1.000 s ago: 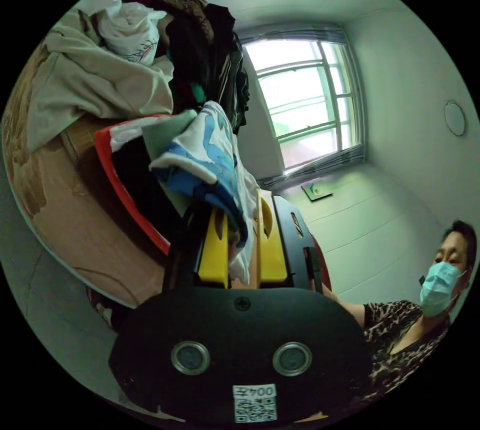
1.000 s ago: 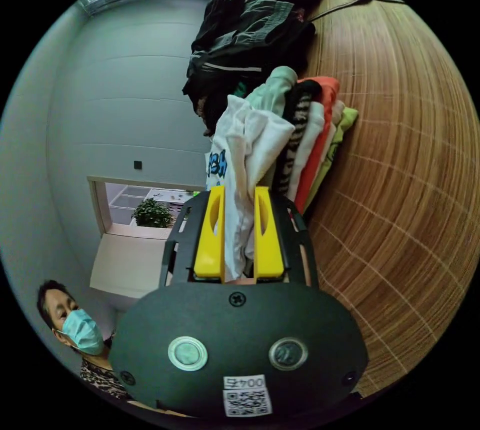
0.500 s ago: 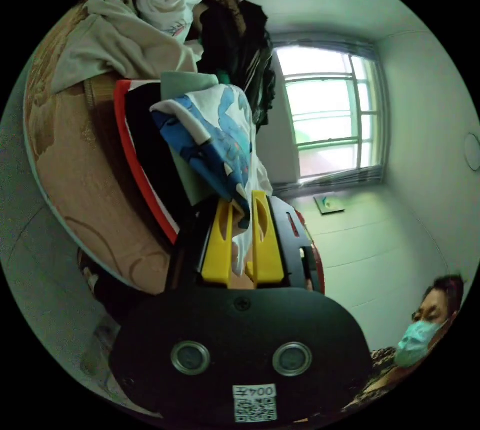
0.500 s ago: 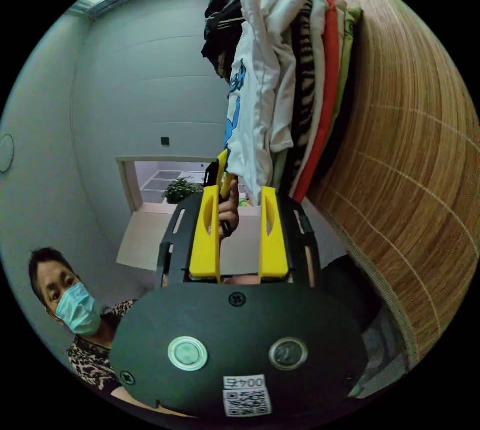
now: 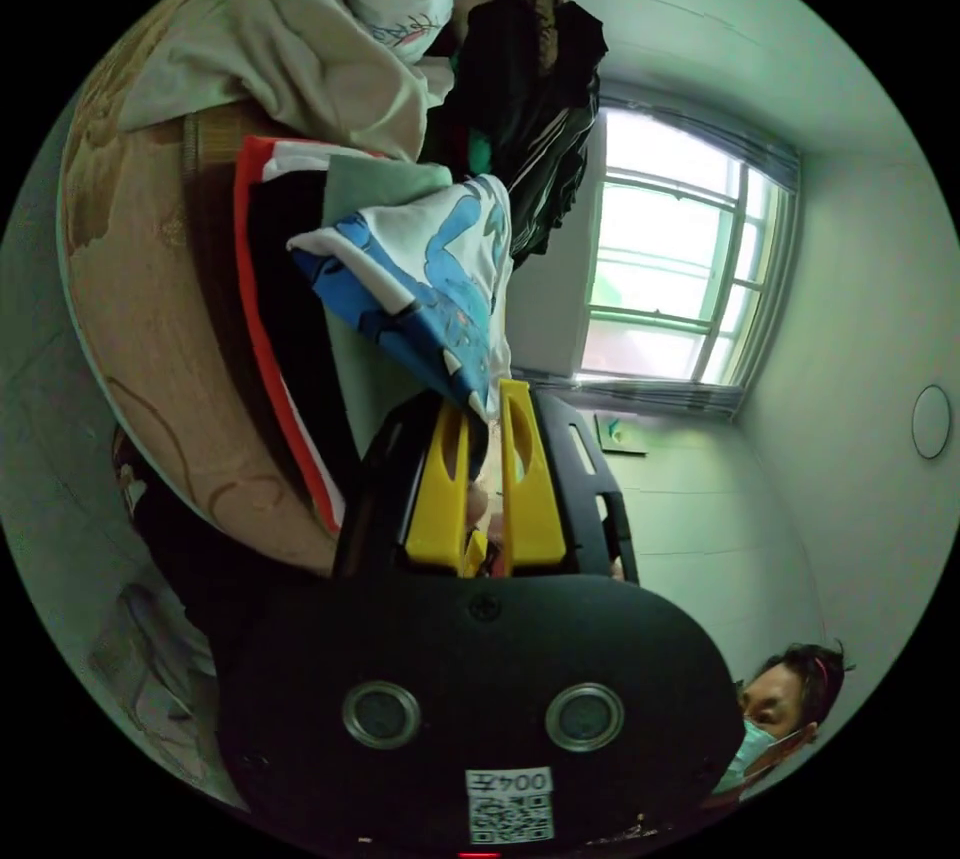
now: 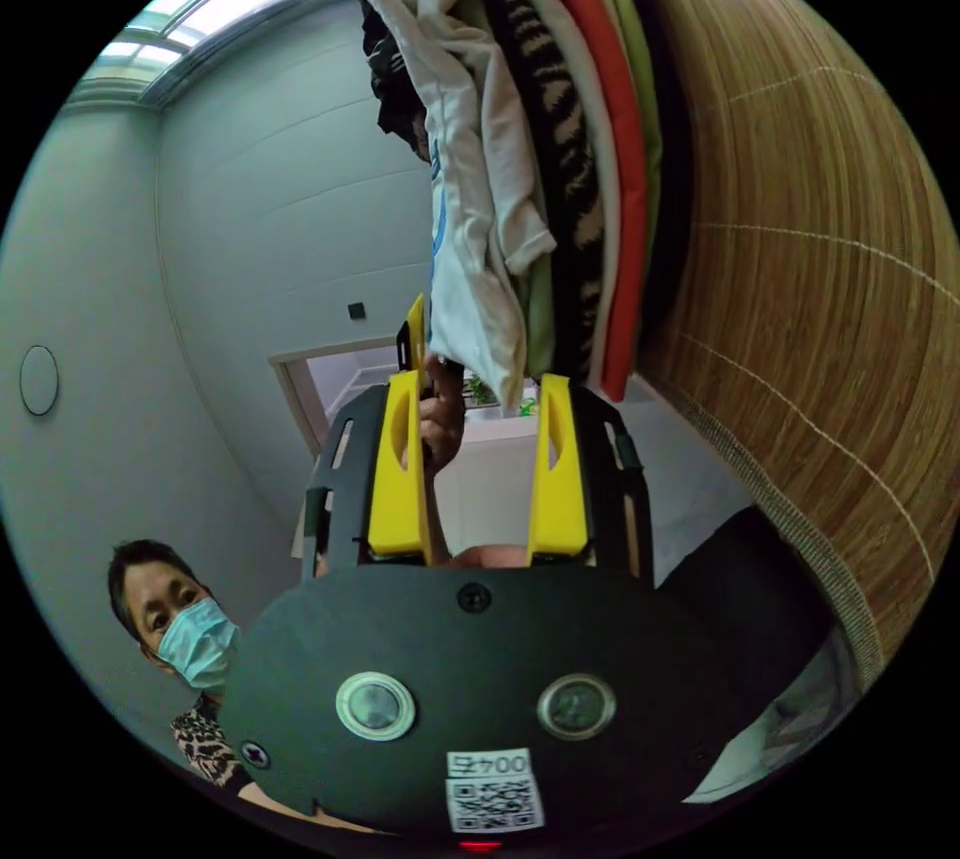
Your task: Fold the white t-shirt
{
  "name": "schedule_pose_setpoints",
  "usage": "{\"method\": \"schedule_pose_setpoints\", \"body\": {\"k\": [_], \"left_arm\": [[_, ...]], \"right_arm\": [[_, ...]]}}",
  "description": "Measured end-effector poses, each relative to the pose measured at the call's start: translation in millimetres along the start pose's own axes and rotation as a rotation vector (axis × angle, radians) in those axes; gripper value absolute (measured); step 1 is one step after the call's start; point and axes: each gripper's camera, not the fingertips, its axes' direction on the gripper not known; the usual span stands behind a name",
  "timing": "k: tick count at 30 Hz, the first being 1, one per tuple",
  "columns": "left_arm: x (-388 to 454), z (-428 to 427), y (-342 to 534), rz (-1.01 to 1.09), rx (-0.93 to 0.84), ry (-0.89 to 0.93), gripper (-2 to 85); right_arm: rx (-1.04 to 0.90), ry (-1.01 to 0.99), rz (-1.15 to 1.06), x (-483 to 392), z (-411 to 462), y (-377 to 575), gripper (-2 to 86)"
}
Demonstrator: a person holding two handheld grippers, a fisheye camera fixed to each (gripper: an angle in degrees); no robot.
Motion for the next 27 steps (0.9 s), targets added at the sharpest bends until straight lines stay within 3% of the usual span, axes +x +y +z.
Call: {"method": "schedule_pose_setpoints", "body": {"k": [6, 13, 19, 22, 27], "left_arm": [[17, 6, 8, 0.011, -0.004, 0.022, 7.7], [15, 9, 24, 0.01, -0.014, 0.022, 7.5], [7, 8, 46, 0.1, -0.012, -0.001, 6.7], [7, 7, 58, 0.242, -0.038, -0.058, 6.7], [-16, -2, 85, 0.451, -0.042, -0.133, 7.2]], "right_arm": [[0.053, -0.08, -0.02, -4, 7, 20, 16.3], [0.03, -0.02, -0.028, 10, 41, 19, 13.9], [0.118, -0.064, -0.01, 16, 50, 39, 5.3], [0.145, -0.016, -0.078, -3, 44, 59, 4.0], [0.068, 0.249, -0.106, -7, 57, 82, 2.8]]}}
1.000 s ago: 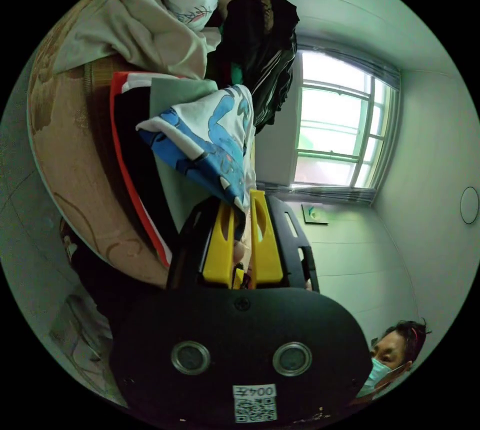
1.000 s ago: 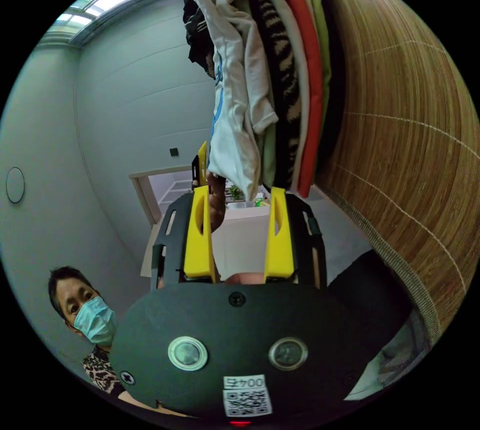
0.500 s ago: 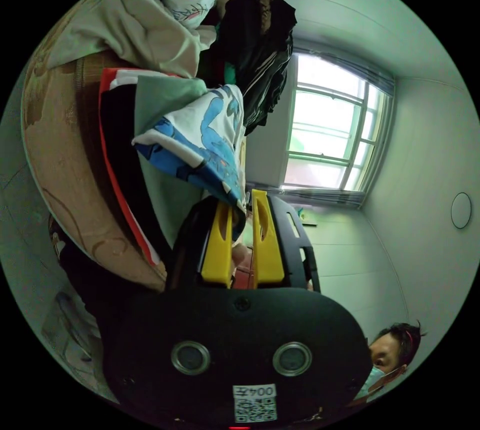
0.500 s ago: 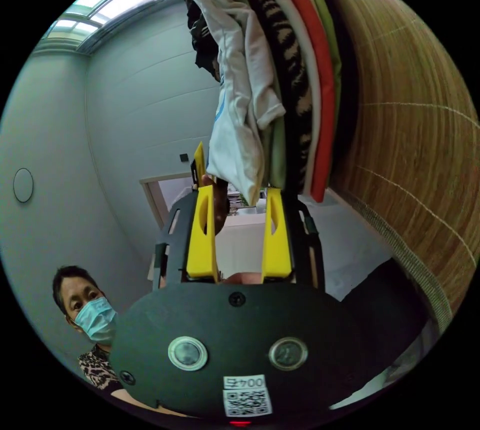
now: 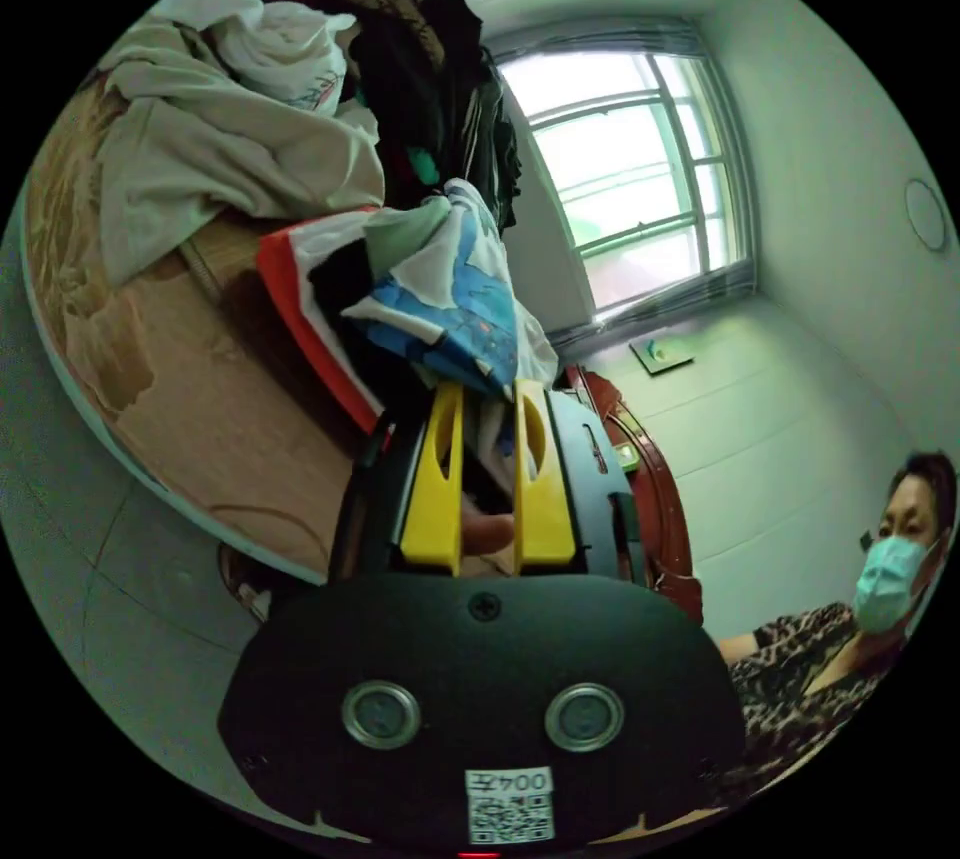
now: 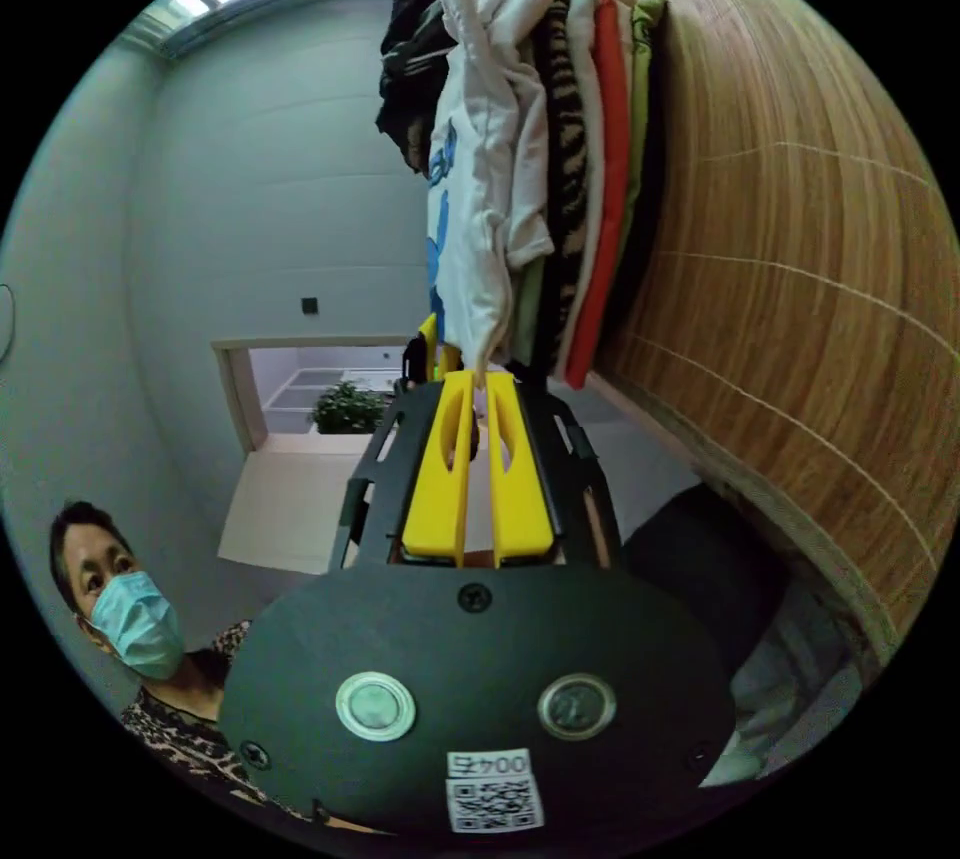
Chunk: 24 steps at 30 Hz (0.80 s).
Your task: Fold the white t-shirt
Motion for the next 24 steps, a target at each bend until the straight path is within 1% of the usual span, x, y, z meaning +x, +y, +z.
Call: {"method": "schedule_pose_setpoints", "body": {"k": [1, 3, 4, 6, 7, 8, 9, 11, 14, 16, 18, 20, 21, 22, 23, 24], "left_arm": [[-8, -4, 13, 0.011, 0.005, 0.011, 7.0], [-17, -15, 32, -0.002, 0.026, 0.026, 6.2], [-15, -26, 44, 0.002, 0.057, -0.005, 5.1], [8, -46, 59, 0.071, 0.147, -0.135, 4.2], [31, -57, 67, 0.141, 0.216, -0.23, 3.8], [44, -59, 69, 0.176, 0.246, -0.276, 3.6], [73, -57, 72, 0.263, 0.289, -0.367, 3.7], [133, -28, 71, 0.483, 0.281, -0.49, 4.2], [185, 22, 78, 0.687, 0.241, -0.578, 4.5], [212, 76, 91, 0.81, 0.234, -0.696, 3.5], [214, 108, 95, 0.834, 0.252, -0.767, 2.8], [201, 136, 90, 0.788, 0.242, -0.912, 2.2], [187, 148, 84, 0.738, 0.212, -1.006, 2.0], [173, 153, 83, 0.745, 0.192, -1.009, 1.7], [168, 153, 86, 0.761, 0.204, -0.991, 1.7], [162, 152, 90, 0.783, 0.213, -0.956, 1.5]], "right_arm": [[0.004, 0.038, -0.015, -3, 0, 3, 2.5], [0.054, 0.232, -0.143, -28, 0, 20, 1.0], [0.073, 0.291, -0.19, -38, 0, 25, 0.6], [0.144, 0.553, -0.446, -85, 11, 49, -0.2], [0.161, 0.614, -0.515, -97, 17, 55, -0.3], [0.198, 0.716, -0.634, -117, 30, 66, -0.5], [0.231, 0.776, -0.723, -131, 44, 73, -0.6], [0.247, 0.821, -0.789, -144, 65, 75, -0.7], [0.259, 0.863, -0.84, -153, 99, 66, -0.7], [0.292, 0.934, -0.885, -157, 121, 60, -0.7], [0.283, 1.049, -0.928, -159, 149, 46, -0.7], [0.199, 1.119, -0.93, -148, 168, 28, -0.7], [0.152, 1.154, -0.885, -132, 175, 14, -0.7], [0.115, 1.163, -0.862, -122, 178, 6, -0.7], [0.035, 1.117, -0.854, -101, 179, -4, -0.6], [0.036, 1.039, -0.857, -89, 171, -8, -0.6]]}}
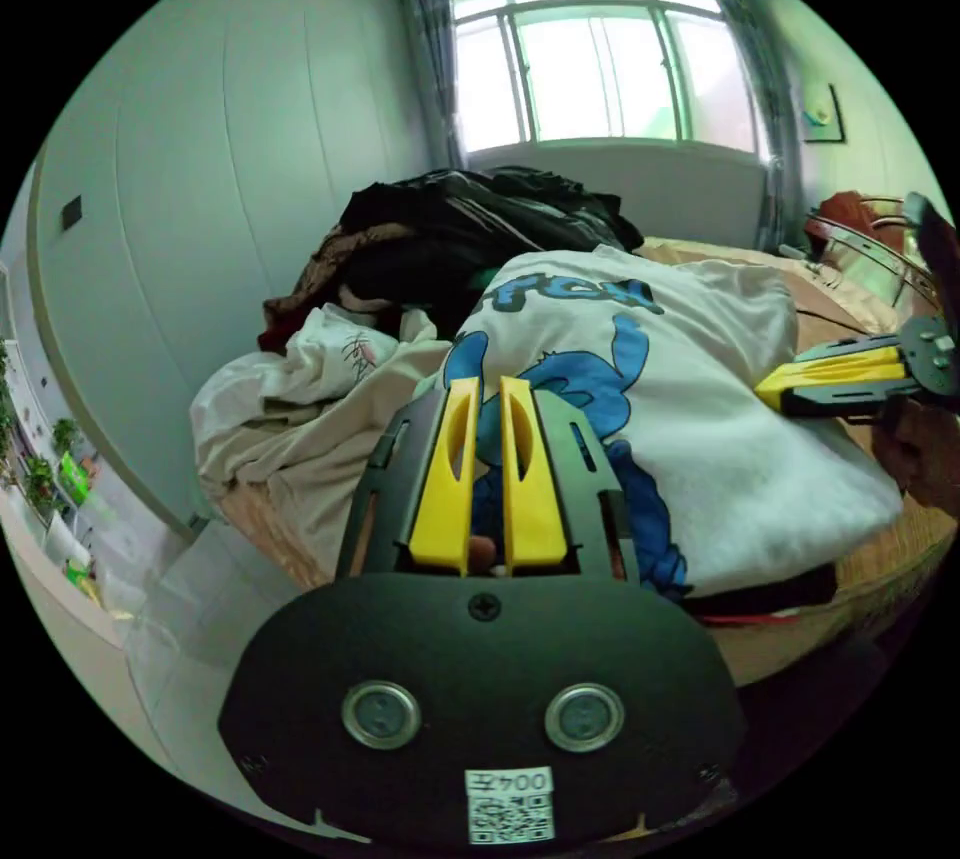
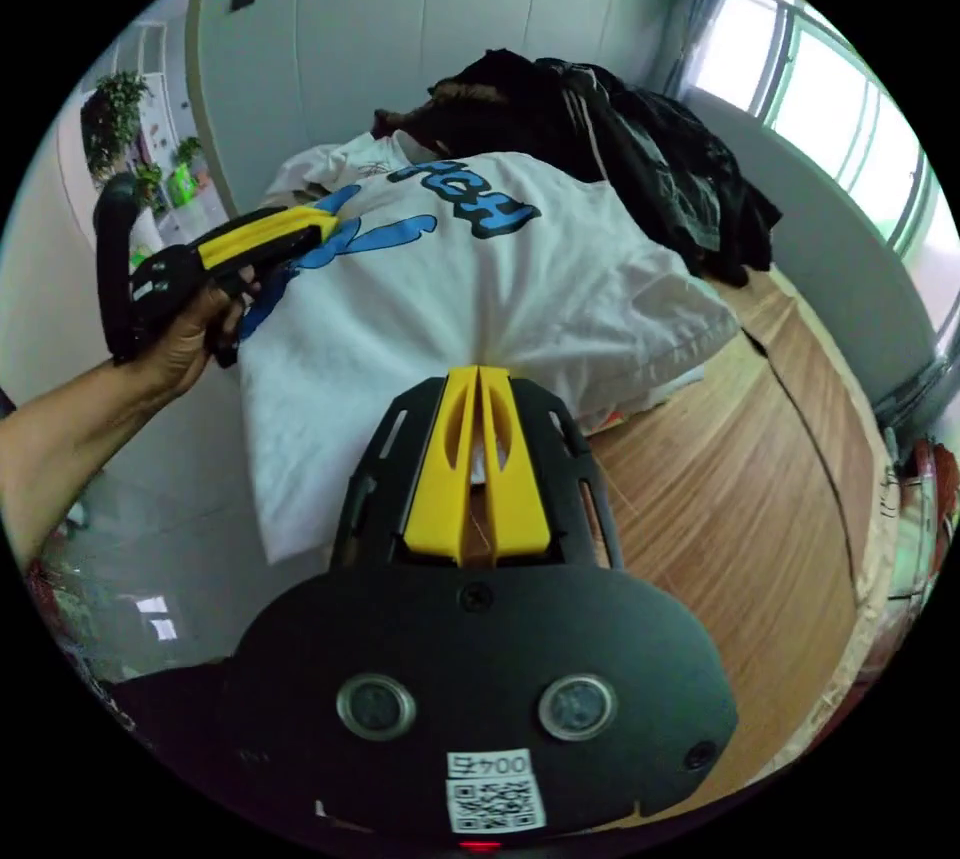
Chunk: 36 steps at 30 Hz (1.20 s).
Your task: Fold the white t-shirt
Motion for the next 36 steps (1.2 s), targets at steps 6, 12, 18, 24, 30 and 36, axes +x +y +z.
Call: {"method": "schedule_pose_setpoints", "body": {"k": [6, 12, 18, 24, 30, 36], "left_arm": [[-8, -11, -16, -0.004, -0.046, 0.086, 0.8], [-3, -42, -55, -0.01, 0.056, 0.1, 0.6], [33, 25, -45, 0.061, -0.136, 0.136, 0.4], [31, 28, -50, 0.094, -0.172, 0.11, 0.2], [-3, 13, -57, -0.039, -0.223, 0.275, 0.6], [3, -58, 4, -0.096, -0.201, 0.398, 0.7]], "right_arm": [[-0.029, -0.259, 0.095, 53, -5, -1, -0.7], [0.168, 0.036, 0.136, 89, -40, -1, 0.2], [-0.163, 0.081, 0.102, 116, 45, 5, 0.1], [-0.044, -0.01, 0.268, 145, 5, 75, -0.6], [0.043, -0.437, 0.553, 192, -47, 273, 1.0], [0.266, -0.641, 0.929, 265, -100, 490, 12.7]]}}
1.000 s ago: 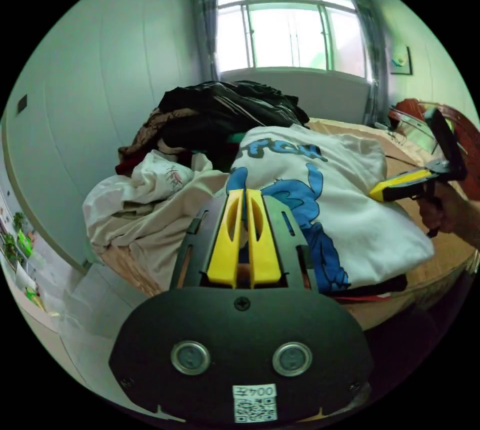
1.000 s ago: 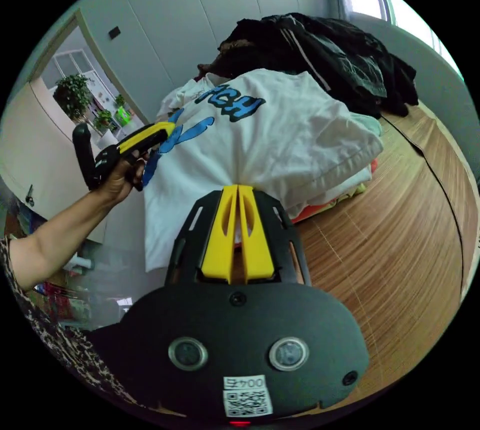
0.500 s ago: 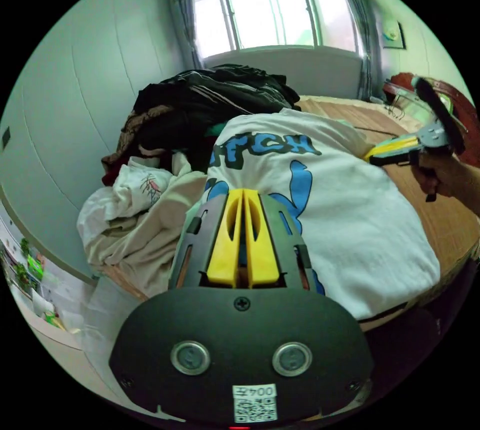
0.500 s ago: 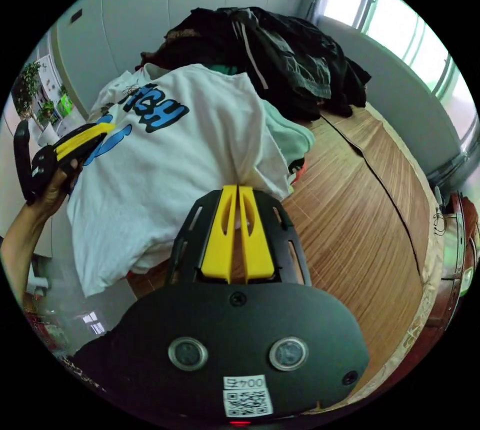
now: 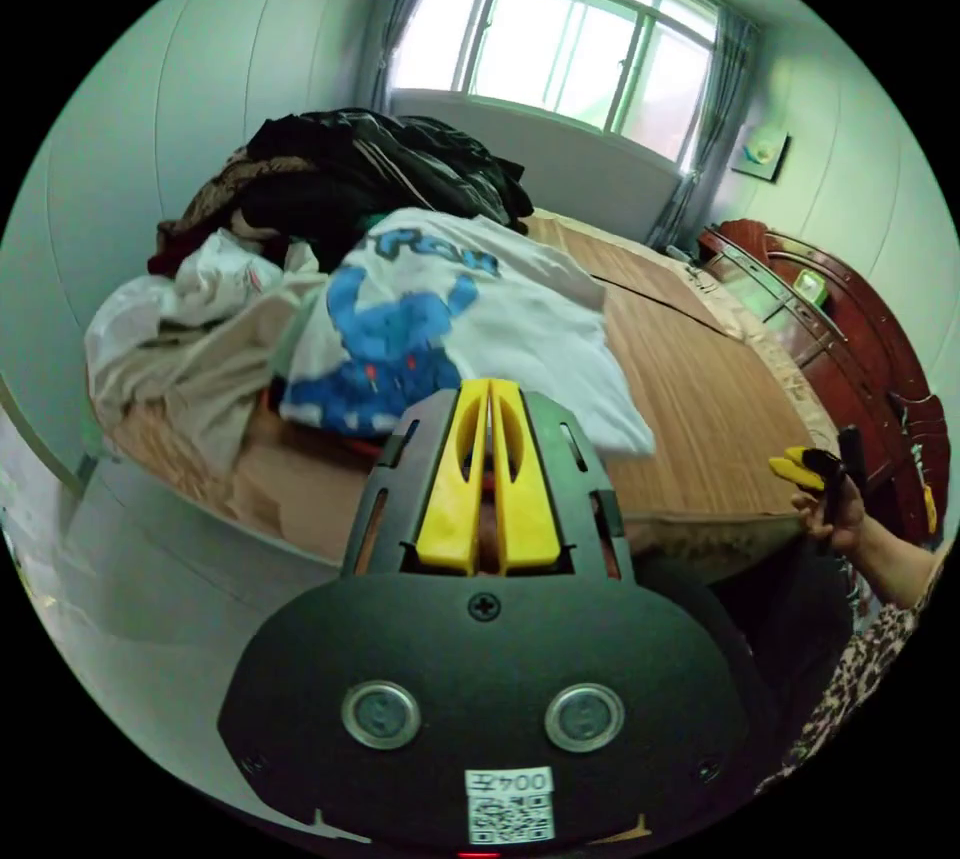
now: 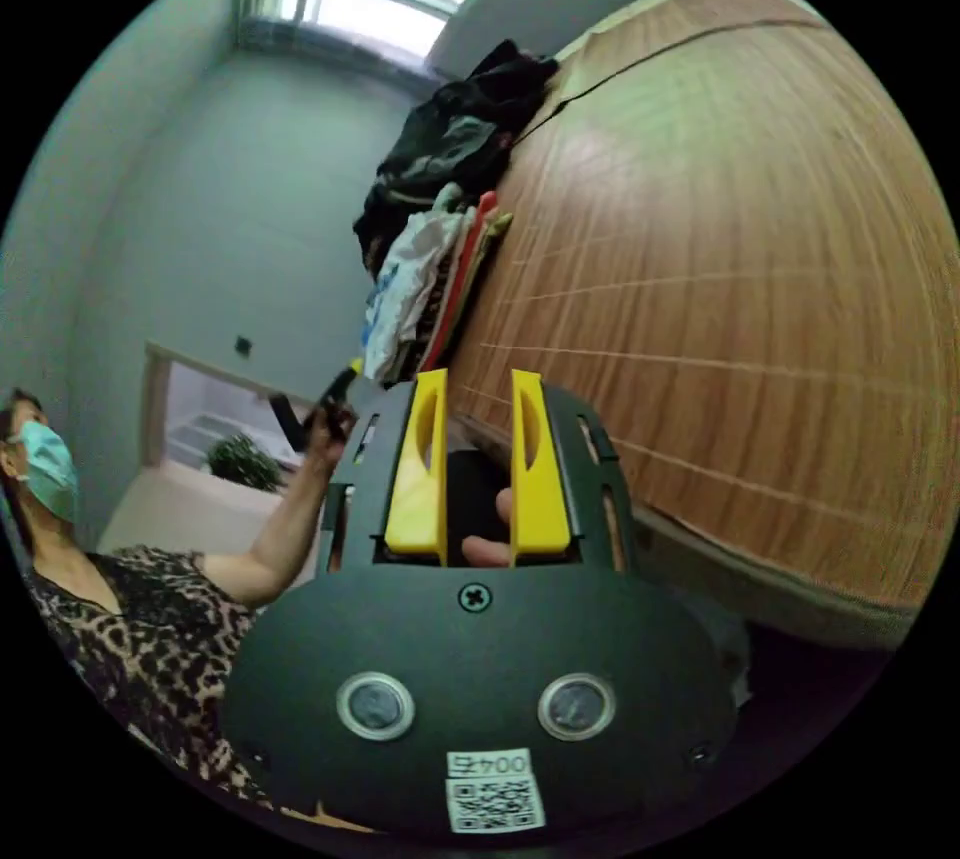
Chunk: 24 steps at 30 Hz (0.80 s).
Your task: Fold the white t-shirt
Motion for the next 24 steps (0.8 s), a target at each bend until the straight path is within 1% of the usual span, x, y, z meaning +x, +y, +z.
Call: {"method": "schedule_pose_setpoints", "body": {"k": [1, 3, 5, 7, 9, 12, 18, 21, 24], "left_arm": [[4, -8, 23, -0.028, -0.013, 0.025, 0.7], [9, -21, 58, -0.086, -0.03, 0.062, 0.7], [14, -36, 99, -0.213, -0.032, 0.152, 0.5], [22, -44, 116, -0.257, -0.037, 0.206, 0.4], [32, -49, 122, -0.27, -0.046, 0.238, 0.3], [46, -51, 119, -0.298, -0.046, 0.336, 0.3], [65, -34, 105, -0.332, -0.08, 0.494, 0.4], [79, -20, 97, -0.314, -0.14, 0.517, 0.3], [94, -11, 90, -0.288, -0.18, 0.512, 0.3]], "right_arm": [[0.033, -0.048, 0.039, 15, -15, 6, 14.0], [0.124, -0.226, 0.175, 71, -62, 26, 17.1], [0.158, -0.286, 0.202, 100, -84, 36, 17.9], [0.168, -0.331, 0.221, 126, -98, 42, 19.3], [0.207, -0.413, 0.251, 159, -111, 47, 20.2], [0.257, -0.493, 0.267, 194, -122, 51, 21.2], [0.327, -0.581, 0.321, 250, -138, 65, 22.0], [0.294, -0.541, 0.303, 258, -141, 60, 20.6], [0.237, -0.578, 0.273, 268, -141, 47, 17.2]]}}
